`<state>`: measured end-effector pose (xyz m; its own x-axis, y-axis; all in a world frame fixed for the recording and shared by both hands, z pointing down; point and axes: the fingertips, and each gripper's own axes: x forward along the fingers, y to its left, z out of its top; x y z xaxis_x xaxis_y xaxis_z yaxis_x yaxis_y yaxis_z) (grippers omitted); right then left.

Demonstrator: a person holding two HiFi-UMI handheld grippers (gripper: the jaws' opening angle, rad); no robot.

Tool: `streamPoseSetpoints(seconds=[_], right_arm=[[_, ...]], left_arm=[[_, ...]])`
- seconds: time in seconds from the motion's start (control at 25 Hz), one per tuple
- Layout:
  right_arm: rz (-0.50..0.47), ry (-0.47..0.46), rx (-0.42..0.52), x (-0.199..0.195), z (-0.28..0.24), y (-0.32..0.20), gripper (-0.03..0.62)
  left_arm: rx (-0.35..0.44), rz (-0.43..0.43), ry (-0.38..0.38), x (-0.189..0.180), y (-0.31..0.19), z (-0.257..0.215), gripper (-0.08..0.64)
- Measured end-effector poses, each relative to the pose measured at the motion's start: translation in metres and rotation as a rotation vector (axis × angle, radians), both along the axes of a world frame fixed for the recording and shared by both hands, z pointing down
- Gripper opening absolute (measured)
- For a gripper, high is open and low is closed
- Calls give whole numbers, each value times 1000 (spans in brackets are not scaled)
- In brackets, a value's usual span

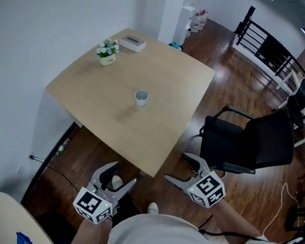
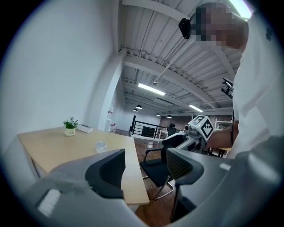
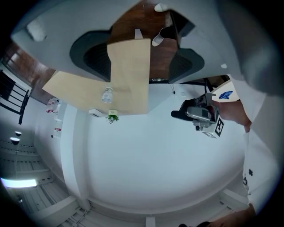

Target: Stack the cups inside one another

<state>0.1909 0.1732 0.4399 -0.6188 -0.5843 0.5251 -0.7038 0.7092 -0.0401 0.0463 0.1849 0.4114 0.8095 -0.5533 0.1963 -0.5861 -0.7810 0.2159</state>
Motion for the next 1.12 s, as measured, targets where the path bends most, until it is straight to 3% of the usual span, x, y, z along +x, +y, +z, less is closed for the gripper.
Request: streamPoseSetpoints(seconds=[0.48,0.84,1.12], right_arm=[[2,19,-12,42,16,84,400],[-27,31,-5,38,15,81,400],[-27,48,-12,28,22,49,400]], left_arm=[[-19,-40,-30,29,84,13,308],[0,-26,-45,35,81,6,308],[3,-14,-53,24,54,9,310]])
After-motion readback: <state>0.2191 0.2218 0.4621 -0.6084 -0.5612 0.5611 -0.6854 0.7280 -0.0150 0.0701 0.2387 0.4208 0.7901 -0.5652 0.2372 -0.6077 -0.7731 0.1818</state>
